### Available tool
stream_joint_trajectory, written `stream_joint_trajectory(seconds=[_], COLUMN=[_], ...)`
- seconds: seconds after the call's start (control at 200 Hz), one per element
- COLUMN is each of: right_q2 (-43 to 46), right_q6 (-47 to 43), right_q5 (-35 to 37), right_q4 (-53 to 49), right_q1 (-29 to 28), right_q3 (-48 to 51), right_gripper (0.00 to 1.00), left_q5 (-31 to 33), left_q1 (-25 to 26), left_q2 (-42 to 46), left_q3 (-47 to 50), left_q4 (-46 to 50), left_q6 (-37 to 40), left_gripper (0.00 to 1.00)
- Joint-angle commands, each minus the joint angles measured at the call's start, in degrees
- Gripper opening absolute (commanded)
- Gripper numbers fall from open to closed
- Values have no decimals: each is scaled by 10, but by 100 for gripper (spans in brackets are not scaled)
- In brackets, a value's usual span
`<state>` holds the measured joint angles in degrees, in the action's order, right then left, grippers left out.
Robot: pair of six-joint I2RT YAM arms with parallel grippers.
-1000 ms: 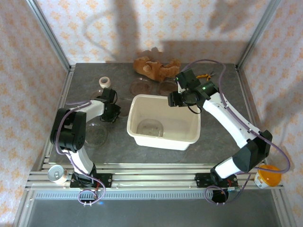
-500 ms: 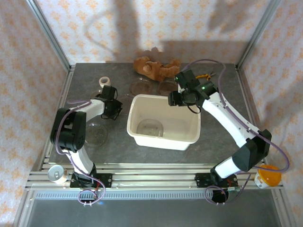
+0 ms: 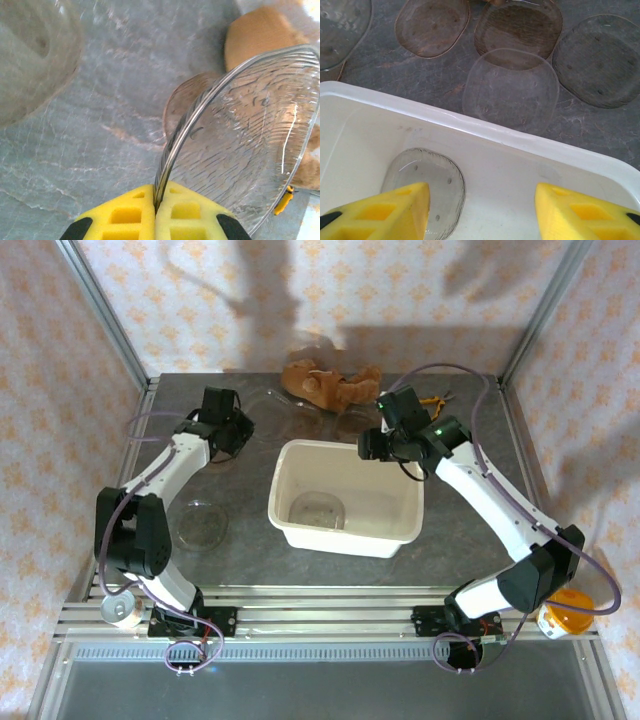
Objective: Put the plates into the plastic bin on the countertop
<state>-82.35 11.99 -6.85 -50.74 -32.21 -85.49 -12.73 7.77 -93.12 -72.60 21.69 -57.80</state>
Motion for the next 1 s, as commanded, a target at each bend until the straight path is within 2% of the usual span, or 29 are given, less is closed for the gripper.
stream_joint_trajectory(seconds=[0.0, 0.27, 0.425, 0.59, 0.781, 0.996], right_q2=[-4, -24, -63, -116, -166, -211], right_q6=[1, -17, -17, -18, -28, -40], right_q5=[9, -16, -115, -171, -187, -178], right_q4=[18, 26, 34, 38, 33, -13], right_q1=[-1, 0, 7, 8, 18, 45], right_q3=[-9, -52, -113, -186, -265, -326], right_gripper=[58, 58, 57, 57, 58, 55], left_q5=[40, 40, -11, -43, -89, -125], left_q1=[1, 7, 10, 21, 54, 75], left_q2=[27, 63, 59, 57, 32, 15], left_q3=[-29, -75, -123, -169, -248, -277], left_q4=[54, 91, 109, 133, 197, 228], left_q6=[57, 133, 191, 251, 337, 376], left_gripper=[0, 0, 0, 0, 0, 0])
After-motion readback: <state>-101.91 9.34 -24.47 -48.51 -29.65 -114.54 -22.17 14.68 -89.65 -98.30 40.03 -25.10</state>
